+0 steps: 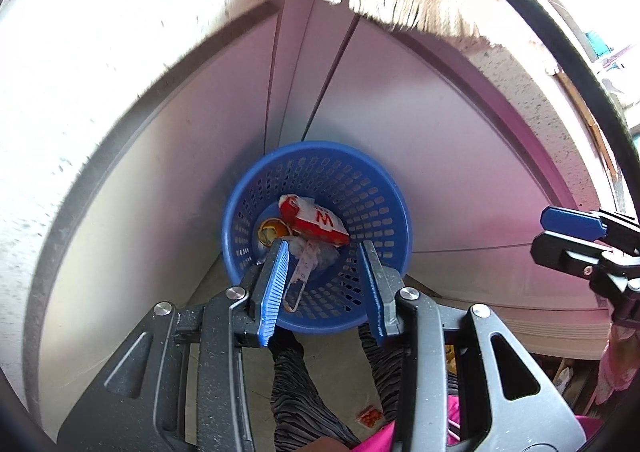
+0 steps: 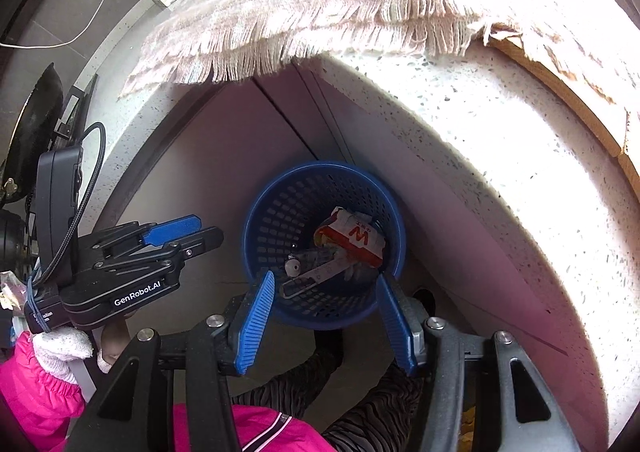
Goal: Collect trash
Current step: 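Raise both tools back over the cloth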
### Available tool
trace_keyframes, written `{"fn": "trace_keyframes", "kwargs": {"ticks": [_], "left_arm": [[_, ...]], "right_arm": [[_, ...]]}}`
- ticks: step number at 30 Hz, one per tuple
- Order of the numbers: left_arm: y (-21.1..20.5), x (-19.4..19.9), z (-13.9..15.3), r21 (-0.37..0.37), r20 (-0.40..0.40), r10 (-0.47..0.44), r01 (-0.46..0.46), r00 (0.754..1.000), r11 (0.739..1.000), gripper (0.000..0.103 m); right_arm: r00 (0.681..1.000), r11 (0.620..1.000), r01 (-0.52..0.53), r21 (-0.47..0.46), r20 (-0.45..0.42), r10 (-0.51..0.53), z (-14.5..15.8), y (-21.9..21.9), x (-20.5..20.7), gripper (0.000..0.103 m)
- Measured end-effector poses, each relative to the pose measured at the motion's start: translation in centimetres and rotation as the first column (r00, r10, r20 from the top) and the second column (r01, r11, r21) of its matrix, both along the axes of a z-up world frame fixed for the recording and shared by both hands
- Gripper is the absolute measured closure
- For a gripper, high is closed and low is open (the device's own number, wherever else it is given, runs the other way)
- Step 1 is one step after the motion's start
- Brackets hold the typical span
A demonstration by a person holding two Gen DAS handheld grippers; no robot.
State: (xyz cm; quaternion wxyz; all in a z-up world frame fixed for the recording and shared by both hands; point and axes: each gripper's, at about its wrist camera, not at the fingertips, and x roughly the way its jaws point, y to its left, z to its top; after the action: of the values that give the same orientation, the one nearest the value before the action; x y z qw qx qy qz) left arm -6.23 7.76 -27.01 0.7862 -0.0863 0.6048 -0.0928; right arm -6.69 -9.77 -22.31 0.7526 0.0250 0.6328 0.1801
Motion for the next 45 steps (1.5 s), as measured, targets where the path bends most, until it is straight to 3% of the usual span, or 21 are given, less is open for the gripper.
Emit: {"fn": "trace_keyframes", "kwargs": {"ticks": [13,22,33,45], "left_arm": [[0.9,-0.3,6.0,-0.028,0.107,0.030,-0.027,0.994,0.999,0.068],[0.7,2.0,10.0,-0.074,0.182,0.085,-0.073,0.980,0.995,0.068],[-0.4,7.7,12.4,-0.098,0.250,0.144,-0.123,0.957,0.988,0.067],[-1.1,15.1,13.8,-0.125,0.296,0.197,-0.166,0.935,0.978,0.067]], "right_arm": [[0.998,0.996,0.006,0.089,0.057,-0.012,5.4,-1.8,0.8,0.041],[0.991,0.989,0.031,0.141,0.125,-0.049,9.1,-3.8,3.6,0.032],[0.978,0.976,0.077,0.206,0.176,-0.114,11.6,-6.8,10.1,0.019],[0.969,0.938,0.137,0.319,0.153,-0.193,12.3,-9.7,19.4,0.018]]}}
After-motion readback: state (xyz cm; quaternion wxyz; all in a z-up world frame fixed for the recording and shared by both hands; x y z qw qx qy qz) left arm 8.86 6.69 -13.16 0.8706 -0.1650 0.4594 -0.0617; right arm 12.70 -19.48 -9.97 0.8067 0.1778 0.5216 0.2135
